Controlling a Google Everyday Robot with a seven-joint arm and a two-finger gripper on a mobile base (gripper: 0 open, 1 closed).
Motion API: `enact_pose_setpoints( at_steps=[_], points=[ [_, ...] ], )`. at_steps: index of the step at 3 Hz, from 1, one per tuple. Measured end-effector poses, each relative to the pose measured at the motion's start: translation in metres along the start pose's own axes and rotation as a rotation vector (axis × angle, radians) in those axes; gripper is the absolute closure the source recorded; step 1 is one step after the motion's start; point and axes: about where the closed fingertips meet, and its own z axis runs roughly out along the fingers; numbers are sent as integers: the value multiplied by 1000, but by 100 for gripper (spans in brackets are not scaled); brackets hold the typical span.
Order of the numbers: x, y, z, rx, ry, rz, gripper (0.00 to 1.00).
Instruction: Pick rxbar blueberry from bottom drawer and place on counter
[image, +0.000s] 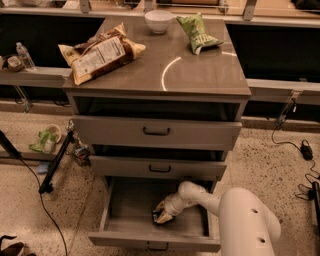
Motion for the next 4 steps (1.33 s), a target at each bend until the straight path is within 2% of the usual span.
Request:
enact_pose_setpoints(
  at_steps=[1,2,4],
  points=[
    [-4,8,0,5,0,1,20],
    [-6,16,1,7,4,-1,0],
    [5,5,2,22,9,14,0]
  ],
)
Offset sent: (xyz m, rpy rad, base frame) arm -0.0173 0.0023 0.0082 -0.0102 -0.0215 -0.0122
